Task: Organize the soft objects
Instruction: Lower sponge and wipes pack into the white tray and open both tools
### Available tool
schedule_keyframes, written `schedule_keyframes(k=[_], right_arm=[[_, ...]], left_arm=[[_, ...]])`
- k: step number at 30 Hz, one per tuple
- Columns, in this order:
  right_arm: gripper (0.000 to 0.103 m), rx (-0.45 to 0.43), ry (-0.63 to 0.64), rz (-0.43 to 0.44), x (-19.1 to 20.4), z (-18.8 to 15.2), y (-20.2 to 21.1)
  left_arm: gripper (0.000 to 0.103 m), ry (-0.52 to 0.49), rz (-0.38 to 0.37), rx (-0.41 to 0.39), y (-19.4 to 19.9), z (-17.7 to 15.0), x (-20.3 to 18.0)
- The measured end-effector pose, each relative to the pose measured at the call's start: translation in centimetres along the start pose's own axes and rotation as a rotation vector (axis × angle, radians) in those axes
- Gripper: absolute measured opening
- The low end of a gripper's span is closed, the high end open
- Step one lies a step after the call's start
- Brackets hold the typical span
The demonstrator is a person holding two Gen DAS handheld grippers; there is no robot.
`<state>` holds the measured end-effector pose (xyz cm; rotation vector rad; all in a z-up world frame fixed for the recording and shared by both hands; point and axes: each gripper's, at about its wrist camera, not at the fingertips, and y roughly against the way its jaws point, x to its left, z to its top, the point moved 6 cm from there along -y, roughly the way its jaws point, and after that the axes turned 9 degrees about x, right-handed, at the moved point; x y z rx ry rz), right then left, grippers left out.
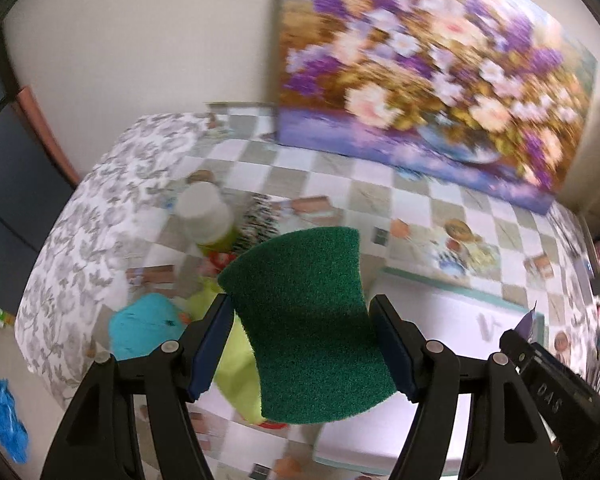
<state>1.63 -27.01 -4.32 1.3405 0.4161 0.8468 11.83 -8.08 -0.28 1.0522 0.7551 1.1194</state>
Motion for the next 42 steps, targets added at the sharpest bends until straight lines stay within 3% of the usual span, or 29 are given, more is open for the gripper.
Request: schedule_keyframes(k=[5, 14, 24, 30, 32, 36, 40, 42], right_arm=[[0.049, 0.015, -0.069, -0.071, -4.7, 0.3, -0.4], [0.049, 0.074, -0.142, -0.108, -10.0, 0.2, -2.9], [0.050, 0.084, -0.128, -0.104, -9.7, 0.5, -4.1], [0.062, 0.083, -0.114, -0.128, -9.3, 0.6, -3.7], [0.062, 0.083, -0.106, -0.136, -9.2, 0.6, -3.7], [0.063, 0.091, -0.099, -0.151, -9.1, 0.6, -3.8], [0.074, 0.104, -0.079, -0.174, -8.8, 0.4, -4.1], [0.078, 0.110, -0.070, -0.186, -8.8, 0.2, -4.2]], left_arm=[[0.072, -0.089, -0.031, 0.053, -1.5, -1.2, -4.3], [0.072, -0.198, -0.043, 0.110, -4.2, -2.7, -9.8], [0.073, -0.222, -0.079, 0.150, -6.6, -2.8, -12.0], [0.074, -0.232, -0.092, 0.149, -6.5, -2.8, -12.2], [0.087, -0.227, -0.094, 0.149, -6.5, -2.8, -12.2], [0.088, -0.220, -0.105, 0.136, -6.6, -2.6, -12.0], [0.100, -0.206, -0.110, 0.134, -6.9, -2.4, -11.6], [0.101, -0.192, -0.108, 0.124, -6.9, -2.2, -11.1]])
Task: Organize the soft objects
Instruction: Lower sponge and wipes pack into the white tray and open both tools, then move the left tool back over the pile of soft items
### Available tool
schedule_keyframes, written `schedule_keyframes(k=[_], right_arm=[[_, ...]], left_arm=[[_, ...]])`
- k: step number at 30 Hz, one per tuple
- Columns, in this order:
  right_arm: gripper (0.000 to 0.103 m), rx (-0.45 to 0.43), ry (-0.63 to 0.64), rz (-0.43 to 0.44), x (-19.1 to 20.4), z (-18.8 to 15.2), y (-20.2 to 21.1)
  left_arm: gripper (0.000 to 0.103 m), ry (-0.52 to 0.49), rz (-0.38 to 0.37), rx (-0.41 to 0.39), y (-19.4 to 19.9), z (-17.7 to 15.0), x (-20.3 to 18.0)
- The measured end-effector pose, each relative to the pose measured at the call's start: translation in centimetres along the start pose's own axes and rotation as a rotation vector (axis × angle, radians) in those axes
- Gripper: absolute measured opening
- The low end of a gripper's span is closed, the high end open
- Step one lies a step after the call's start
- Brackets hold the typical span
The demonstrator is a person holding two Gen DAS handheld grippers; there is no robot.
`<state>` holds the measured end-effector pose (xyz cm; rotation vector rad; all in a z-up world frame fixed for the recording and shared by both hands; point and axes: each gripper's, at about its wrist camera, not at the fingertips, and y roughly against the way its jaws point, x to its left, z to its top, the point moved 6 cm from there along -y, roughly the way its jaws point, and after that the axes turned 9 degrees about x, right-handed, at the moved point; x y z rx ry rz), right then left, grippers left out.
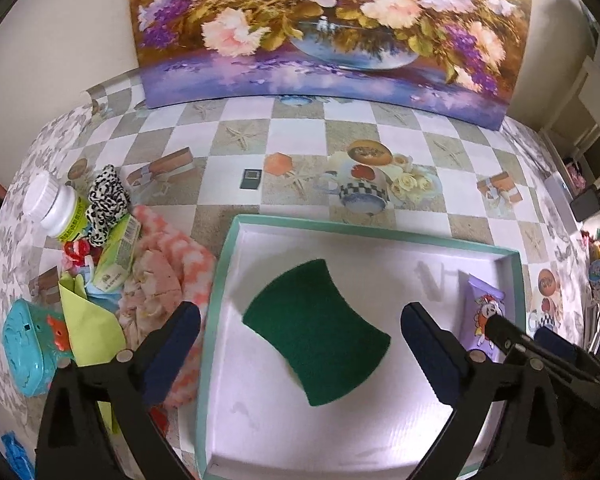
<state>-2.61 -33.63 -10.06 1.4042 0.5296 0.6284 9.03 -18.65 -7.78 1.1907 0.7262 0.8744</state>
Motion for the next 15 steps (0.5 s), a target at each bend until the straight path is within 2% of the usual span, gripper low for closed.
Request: schedule_keyframes(k=[5, 7, 15], right_arm=[[0.091, -0.003, 0.018, -0.010, 0.5, -0.1, -0.2], [0.103, -0.014, 0.019, -0.010, 0.6, -0.1, -0.1], [0.103, -0.058, 0.020, -0.022, 1.4, 0.0, 0.5]], left_arm=[[0.102, 0.029, 0.005, -0.015, -0.1, 0.3, 1.4], [0.102, 0.039, 0.013, -0.016, -0.4, 0.4, 2.1], [0.103, 0.100, 0.012, -0.012, -1.3, 0.7, 5.4]])
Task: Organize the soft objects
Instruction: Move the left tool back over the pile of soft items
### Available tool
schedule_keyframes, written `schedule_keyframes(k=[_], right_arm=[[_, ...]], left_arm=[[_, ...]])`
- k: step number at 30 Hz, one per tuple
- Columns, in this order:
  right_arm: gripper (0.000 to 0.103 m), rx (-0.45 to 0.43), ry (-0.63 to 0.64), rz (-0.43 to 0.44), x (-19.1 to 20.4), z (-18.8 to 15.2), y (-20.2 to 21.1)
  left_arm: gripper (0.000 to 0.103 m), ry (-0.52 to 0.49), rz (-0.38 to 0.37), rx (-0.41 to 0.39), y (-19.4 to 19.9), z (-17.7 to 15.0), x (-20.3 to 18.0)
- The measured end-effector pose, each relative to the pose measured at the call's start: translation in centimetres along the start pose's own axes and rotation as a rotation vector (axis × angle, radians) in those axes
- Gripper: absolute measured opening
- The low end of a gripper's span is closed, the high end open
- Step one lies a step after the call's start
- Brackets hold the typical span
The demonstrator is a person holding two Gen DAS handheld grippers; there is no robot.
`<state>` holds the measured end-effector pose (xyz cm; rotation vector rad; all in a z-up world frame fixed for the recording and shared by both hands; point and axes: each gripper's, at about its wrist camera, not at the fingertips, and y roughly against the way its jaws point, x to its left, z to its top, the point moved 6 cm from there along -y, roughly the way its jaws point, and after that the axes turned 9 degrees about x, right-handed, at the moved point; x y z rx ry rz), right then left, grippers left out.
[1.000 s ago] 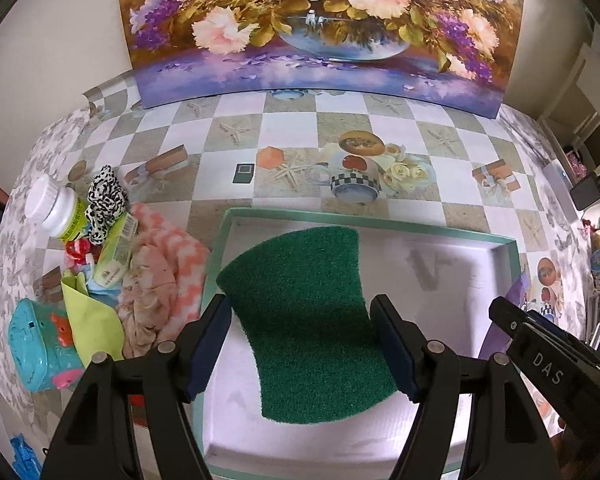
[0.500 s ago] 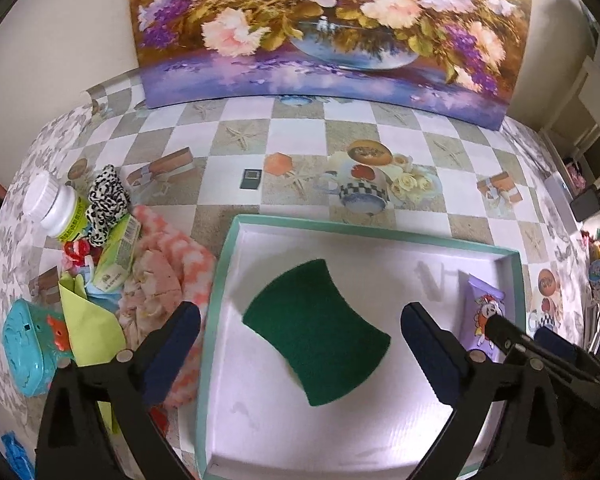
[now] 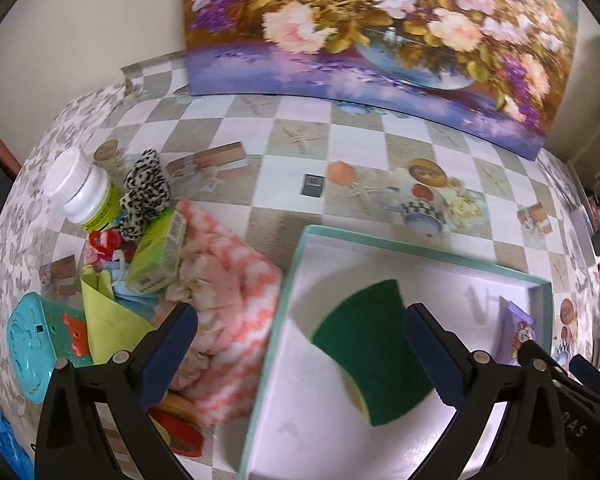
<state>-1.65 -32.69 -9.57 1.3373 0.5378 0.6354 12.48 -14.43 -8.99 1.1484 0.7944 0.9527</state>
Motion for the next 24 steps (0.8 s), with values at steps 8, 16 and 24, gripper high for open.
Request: schedule_keyframes(k=[8, 16, 24], right_arm=[[0.103, -0.027, -0.020, 0.070, 1.6, 0.2, 1.2], [0.103, -0.146, 0.013, 0.150, 5.2, 0.8, 6.2], [0.103, -0.205, 0.092, 0.196, 9.8, 0.3, 9.4]], left_arm=[[0.103, 0.032, -0.006, 0.004, 1.1, 0.8, 2.9], [0.103, 0.053, 0.069, -0.047, 4.9, 1.9, 7.1], [0.103, 0.117, 0.133, -0.093, 7.9, 2.2, 13.4]])
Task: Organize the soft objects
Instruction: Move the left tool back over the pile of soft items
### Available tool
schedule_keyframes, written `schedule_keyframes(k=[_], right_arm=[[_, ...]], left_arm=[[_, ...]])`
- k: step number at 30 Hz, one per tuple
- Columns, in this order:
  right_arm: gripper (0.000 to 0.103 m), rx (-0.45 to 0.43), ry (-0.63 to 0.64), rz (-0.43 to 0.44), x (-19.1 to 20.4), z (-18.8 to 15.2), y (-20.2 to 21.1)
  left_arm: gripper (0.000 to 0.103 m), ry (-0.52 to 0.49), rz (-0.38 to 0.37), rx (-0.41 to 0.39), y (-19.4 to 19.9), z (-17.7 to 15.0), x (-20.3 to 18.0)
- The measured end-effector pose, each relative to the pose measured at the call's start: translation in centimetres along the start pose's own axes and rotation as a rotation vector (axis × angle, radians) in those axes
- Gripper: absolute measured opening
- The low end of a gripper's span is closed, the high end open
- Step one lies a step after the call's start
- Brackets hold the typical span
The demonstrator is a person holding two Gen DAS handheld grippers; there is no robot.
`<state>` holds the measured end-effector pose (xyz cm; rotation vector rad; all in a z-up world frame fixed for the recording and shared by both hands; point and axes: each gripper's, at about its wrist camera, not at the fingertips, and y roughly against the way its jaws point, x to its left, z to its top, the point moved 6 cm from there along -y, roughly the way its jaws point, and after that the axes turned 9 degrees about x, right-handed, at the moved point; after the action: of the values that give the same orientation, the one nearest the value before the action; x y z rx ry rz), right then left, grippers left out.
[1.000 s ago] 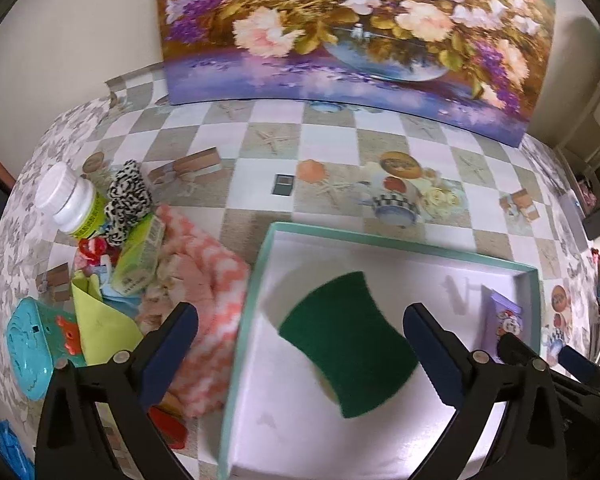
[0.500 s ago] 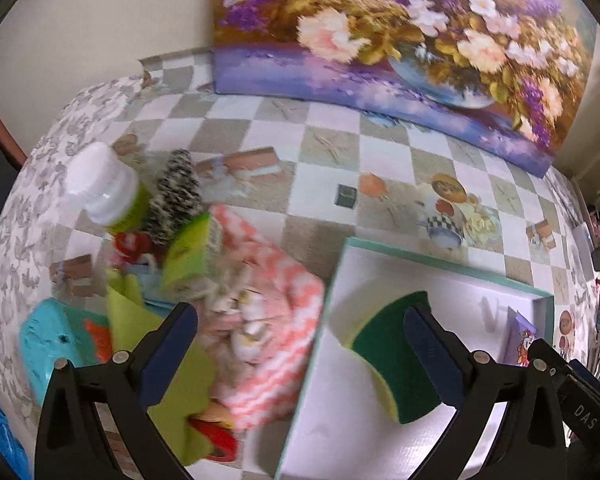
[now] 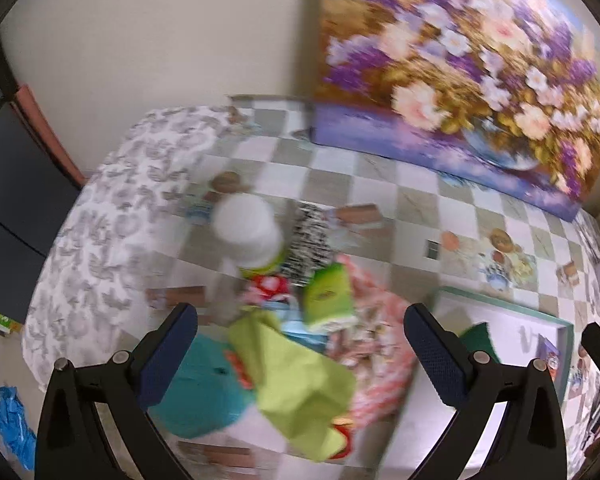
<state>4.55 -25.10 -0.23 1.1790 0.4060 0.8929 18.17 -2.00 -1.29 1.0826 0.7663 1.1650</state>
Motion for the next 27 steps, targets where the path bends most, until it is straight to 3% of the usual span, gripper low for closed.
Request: schedule_keyframes(k=[5, 12, 19, 27], right_arm=[[0.103, 0.038, 0.096, 0.044, 4.6, -1.0, -1.3], [0.103, 0.118, 0.206, 0.076, 10.0, -3.5, -4.7], [0.103, 0.202, 0.210, 0.065, 11.0, -4.8, -8.4], [0.103, 0.242, 0.196, 0.066, 11.0, -4.7, -10.7]], left_arm=[[0.103, 0.050, 0.045, -0.001, 0.0, 0.1, 3.8], [0.103, 0.102, 0.072, 0.070, -2.8, -0.3, 7.5], [0.103, 0.075, 0.052, 0.145, -5.9, -0.8, 6.8], [0.102, 0.039, 0.054, 0.169, -7.9, -0.7, 5.0]])
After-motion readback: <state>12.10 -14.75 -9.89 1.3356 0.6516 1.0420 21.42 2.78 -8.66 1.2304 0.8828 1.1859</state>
